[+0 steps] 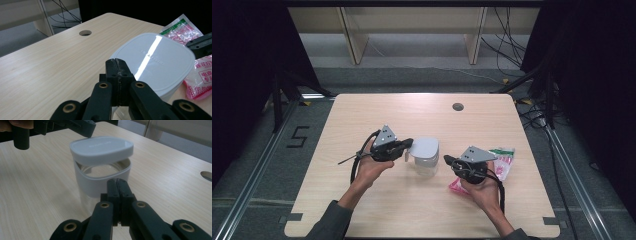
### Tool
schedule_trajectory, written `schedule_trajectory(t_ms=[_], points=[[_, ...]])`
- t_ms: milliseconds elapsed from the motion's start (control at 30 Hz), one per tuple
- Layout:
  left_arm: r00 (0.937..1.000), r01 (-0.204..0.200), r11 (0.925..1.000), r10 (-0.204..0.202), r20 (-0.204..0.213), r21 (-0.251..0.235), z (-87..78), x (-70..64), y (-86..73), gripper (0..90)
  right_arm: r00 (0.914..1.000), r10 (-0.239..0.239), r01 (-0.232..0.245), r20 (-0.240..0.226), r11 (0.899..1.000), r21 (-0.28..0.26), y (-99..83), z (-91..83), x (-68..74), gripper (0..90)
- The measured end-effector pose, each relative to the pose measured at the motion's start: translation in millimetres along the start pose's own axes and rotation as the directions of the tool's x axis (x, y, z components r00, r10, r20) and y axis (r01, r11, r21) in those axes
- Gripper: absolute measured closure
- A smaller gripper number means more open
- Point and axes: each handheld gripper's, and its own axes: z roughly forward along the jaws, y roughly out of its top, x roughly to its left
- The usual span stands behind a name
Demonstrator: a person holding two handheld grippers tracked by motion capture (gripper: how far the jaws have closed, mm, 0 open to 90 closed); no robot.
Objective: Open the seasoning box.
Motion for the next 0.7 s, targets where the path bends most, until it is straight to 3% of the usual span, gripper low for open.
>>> schedule_trajectory(t_ms=[100,333,400,467,700], points=[[1.0000,-0.004,1.0000,0.004,-0.001,0.002,-0.2,1.6,-1.4,89.1,0.9998,0.021,-0.021,0.007,1.000,0.010,1.0,0.9,2.6,90.0],[1.0000,0.000,1.0000,0.000,-0.002,-0.002,0.3,1.9,-1.7,89.1,1.0000,-0.008,0.008,0.004,1.000,-0.020,2.4,6.7,-1.2,90.0],[1.0000,0.010,0.9999,-0.010,0.002,-0.004,0.5,1.8,-2.0,89.1,0.9999,-0.004,0.004,-0.015,1.000,-0.008,3.7,8.7,0.1,90.0],[1.0000,0.004,1.0000,-0.004,0.000,-0.004,0.4,1.9,-1.9,89.1,1.0000,-0.008,0.008,-0.001,1.000,-0.018,6.3,9.8,0.0,90.0],[1.0000,0.001,1.0000,-0.001,-0.001,-0.005,0.3,2.0,-2.0,89.1,0.9998,-0.004,0.004,-0.018,1.000,-0.021,15.5,16.7,3.9,90.0]])
